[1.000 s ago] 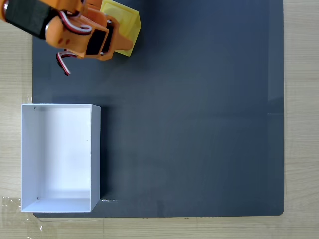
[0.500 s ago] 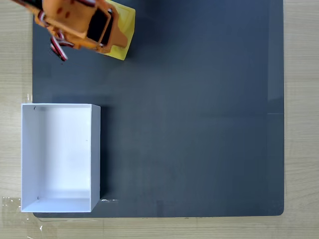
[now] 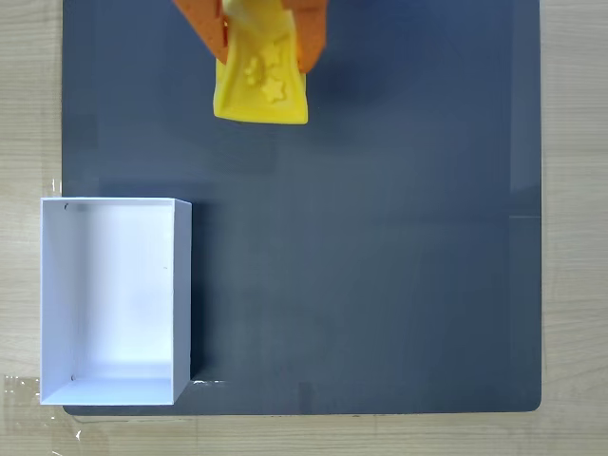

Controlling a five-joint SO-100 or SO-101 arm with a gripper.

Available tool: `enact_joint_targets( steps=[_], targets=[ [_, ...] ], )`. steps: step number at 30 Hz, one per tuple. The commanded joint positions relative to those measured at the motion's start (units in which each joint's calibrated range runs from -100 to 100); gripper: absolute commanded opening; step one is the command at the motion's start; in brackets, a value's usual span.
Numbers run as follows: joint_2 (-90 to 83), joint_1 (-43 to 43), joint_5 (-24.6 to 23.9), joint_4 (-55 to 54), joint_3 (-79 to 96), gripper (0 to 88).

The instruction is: Grasp a yellow block and put it in the box

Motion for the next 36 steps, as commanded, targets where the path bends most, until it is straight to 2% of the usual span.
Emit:
enact_joint_targets(
  steps=[1,7,21,28,36],
  targets=[
    [-4.85,-3.37,0.22,-9.33,-1.21,12.9],
    [-3.24,-3.04,0.27,-26.96,-1.21,12.8],
    [13.71,12.28,-0.09,-53.84,-1.57,12.7],
    [22.61,18.68,-0.15,-61.95,-2.30,12.6],
    [28.80,21.04,-0.20,-62.39,-2.21,13.1]
  ],
)
